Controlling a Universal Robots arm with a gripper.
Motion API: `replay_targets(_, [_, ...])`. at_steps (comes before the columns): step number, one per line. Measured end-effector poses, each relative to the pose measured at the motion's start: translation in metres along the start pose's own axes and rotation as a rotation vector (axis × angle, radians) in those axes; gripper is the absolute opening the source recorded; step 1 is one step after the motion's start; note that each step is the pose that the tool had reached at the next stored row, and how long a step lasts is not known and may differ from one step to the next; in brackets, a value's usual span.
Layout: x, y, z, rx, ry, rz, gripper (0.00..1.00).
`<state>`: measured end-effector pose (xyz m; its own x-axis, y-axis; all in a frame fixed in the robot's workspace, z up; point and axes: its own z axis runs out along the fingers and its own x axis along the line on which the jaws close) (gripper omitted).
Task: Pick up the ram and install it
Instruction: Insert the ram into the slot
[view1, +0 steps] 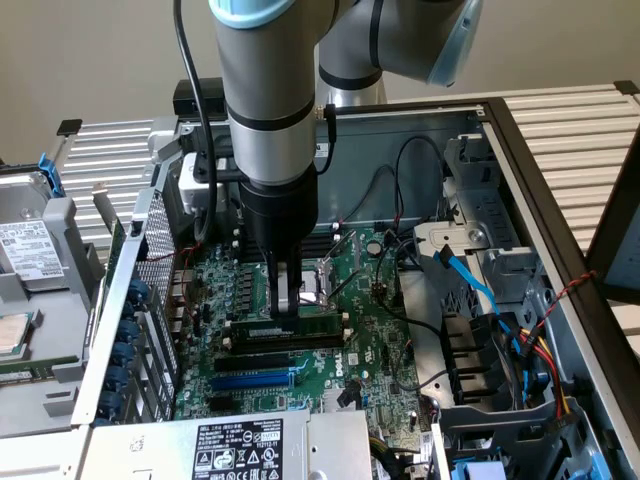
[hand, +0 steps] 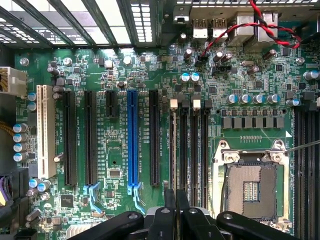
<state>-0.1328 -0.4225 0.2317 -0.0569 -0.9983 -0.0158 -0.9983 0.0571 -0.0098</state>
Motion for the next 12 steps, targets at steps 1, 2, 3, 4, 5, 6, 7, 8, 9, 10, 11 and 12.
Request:
replay_targets(1, [0.0000, 0.0000, 0.0000, 0.0000, 0.0000, 0.000, 0.13])
replay_targets(2, [0.0000, 0.0000, 0.0000, -0.0001, 0.0000, 0.000, 0.13])
replay_targets(3, [0.0000, 0.0000, 0.0000, -0.0001, 0.0000, 0.000, 0.13])
replay_targets(4, [0.0000, 0.0001, 0.0000, -0.0002, 0.0000, 0.001, 0.13])
replay_targets(5, [0.0000, 0.0001, 0.0000, -0.0001, 0.0000, 0.001, 0.13])
replay_targets(6, [0.0000, 0.0002, 0.0000, -0.0002, 0.0001, 0.001, 0.13])
replay_targets(7, [0.0000, 0.0002, 0.0000, -0.0002, 0.0001, 0.002, 0.13])
replay_targets(8, [0.0001, 0.0003, 0.0002, -0.0002, 0.0001, 0.002, 0.13])
replay_targets(9, [0.0001, 0.0007, 0.0007, -0.0001, 0.0000, 0.004, 0.13])
replay_targets(10, [0.0001, 0.0011, 0.0009, -0.0001, 0.0001, 0.005, 0.13])
replay_targets(11, [0.0001, 0.0011, 0.0009, -0.0001, 0.0001, 0.005, 0.13])
replay_targets(12, [0.0001, 0.0011, 0.0010, -0.0001, 0.0000, 0.005, 0.13])
